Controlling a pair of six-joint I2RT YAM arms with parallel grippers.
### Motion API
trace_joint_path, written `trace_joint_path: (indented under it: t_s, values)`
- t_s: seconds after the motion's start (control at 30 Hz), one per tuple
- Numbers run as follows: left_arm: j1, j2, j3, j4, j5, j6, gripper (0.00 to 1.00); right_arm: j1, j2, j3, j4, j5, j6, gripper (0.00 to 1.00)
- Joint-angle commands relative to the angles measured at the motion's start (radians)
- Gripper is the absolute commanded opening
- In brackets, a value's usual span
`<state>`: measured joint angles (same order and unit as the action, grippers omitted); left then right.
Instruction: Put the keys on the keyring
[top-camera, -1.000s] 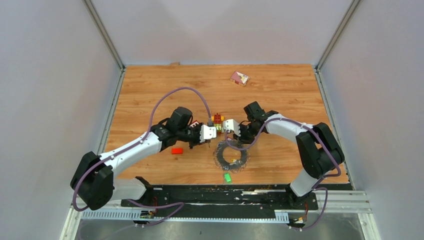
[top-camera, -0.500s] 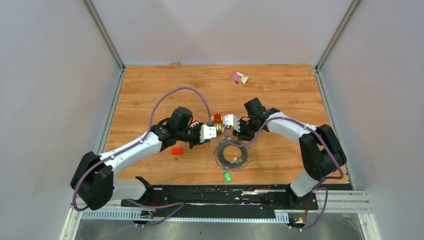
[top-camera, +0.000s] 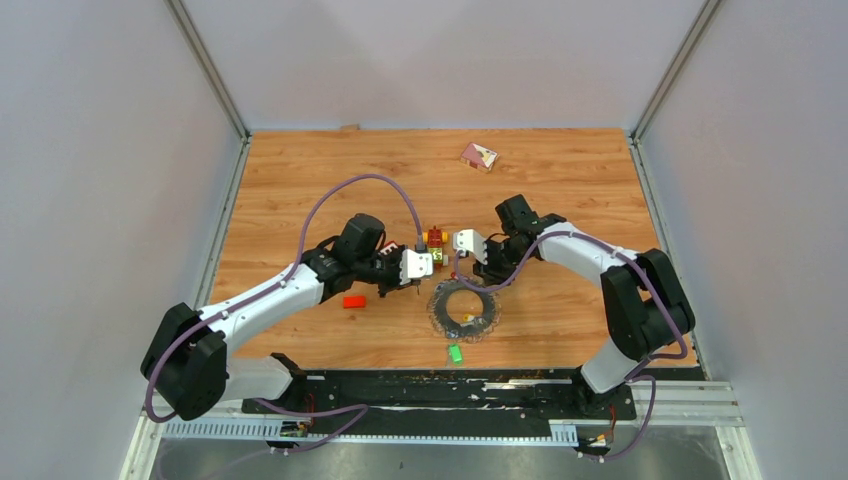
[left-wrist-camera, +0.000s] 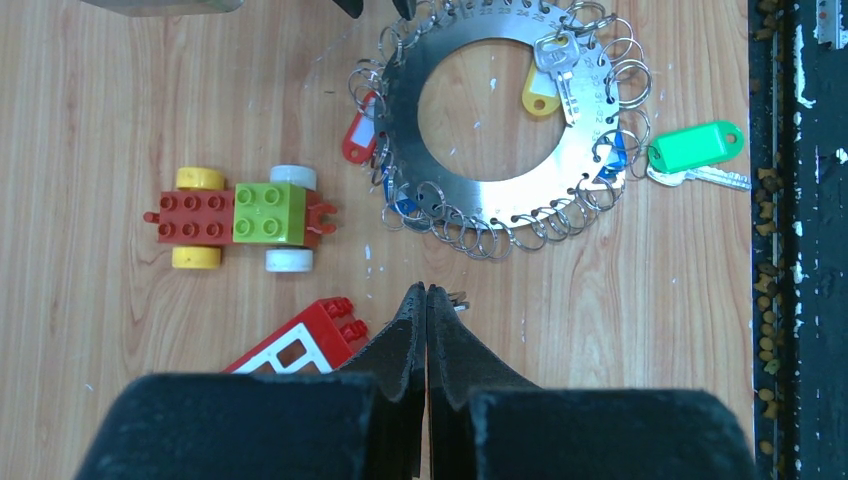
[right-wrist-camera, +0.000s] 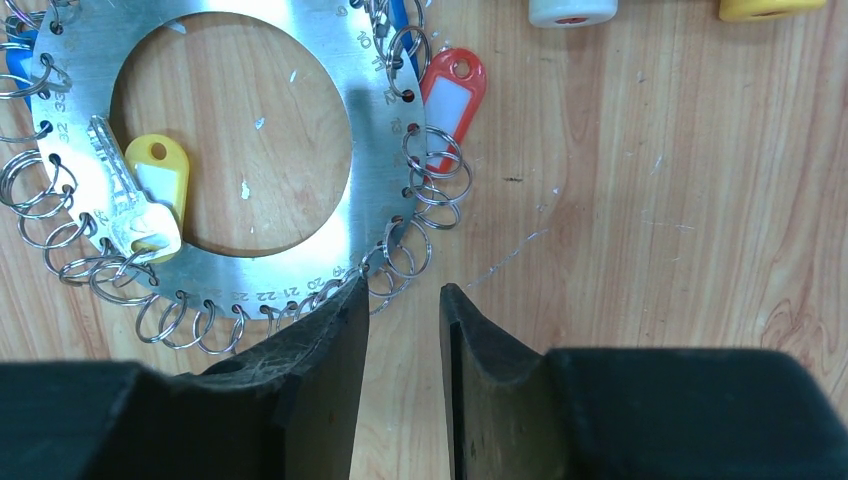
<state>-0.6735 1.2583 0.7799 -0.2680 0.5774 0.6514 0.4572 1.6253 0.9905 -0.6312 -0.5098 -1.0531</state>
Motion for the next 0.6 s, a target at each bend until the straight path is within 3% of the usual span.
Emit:
trace_joint_path:
  t_s: [0.0, 0.57]
  values:
    - [0.003, -0.020, 0.003, 0.020, 0.024, -0.013, 0.00, 0.001, 0.004, 0.029, 0.012, -0.021, -0.031, 0.33]
    - [0.003, -0.021, 0.004, 0.016, 0.027, -0.009, 0.00, 0.022, 0.055, 0.030, 0.048, -0.012, -0.043, 0.32]
